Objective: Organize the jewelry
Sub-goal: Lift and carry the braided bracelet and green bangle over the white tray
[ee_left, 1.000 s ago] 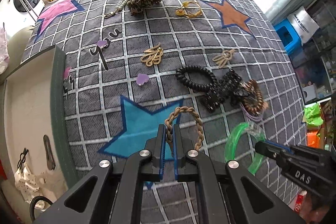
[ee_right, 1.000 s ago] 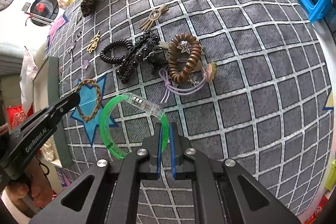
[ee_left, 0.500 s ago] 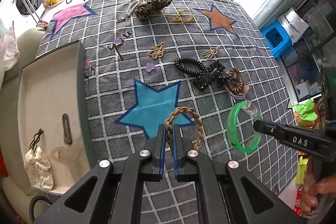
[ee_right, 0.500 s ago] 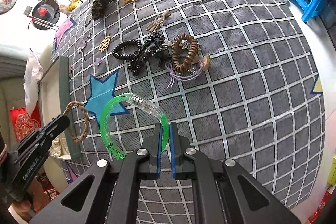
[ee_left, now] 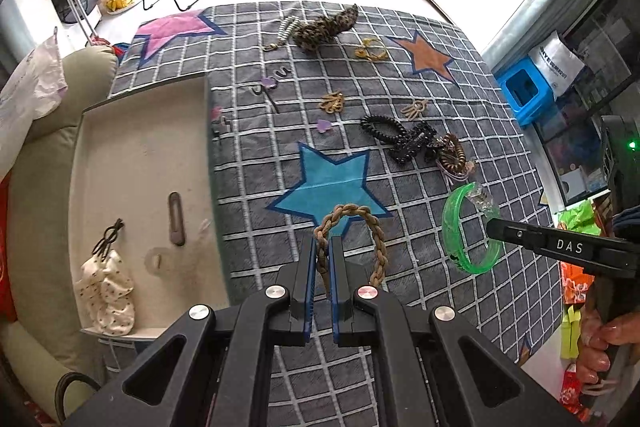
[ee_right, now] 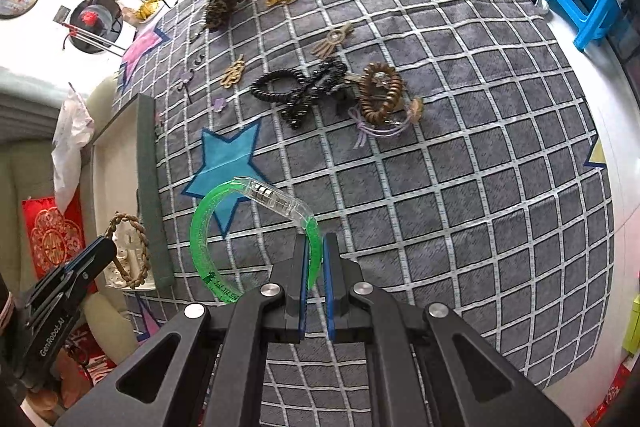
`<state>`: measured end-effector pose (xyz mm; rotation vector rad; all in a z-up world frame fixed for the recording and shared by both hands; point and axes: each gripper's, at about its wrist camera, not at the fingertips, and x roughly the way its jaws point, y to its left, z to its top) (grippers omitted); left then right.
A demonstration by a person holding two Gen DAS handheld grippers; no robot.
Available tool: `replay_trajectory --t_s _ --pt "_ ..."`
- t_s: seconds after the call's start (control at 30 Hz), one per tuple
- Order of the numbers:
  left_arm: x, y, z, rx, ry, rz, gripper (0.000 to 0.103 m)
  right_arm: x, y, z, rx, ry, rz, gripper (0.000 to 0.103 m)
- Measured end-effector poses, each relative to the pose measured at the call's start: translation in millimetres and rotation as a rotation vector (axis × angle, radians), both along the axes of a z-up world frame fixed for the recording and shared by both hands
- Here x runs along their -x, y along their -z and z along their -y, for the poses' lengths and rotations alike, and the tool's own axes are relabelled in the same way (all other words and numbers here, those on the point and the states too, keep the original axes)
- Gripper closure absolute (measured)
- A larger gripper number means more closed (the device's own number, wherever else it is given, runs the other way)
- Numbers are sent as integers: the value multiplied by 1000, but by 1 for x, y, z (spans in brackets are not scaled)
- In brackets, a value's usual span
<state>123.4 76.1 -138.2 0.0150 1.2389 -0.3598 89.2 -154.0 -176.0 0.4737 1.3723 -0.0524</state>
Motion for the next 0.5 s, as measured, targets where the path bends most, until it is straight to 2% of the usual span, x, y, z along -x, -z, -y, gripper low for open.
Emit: replay_trajectory --t_s 0.5 --pt "4 -18 -61 26 -81 49 95 -16 -26 -54 15 -81 47 96"
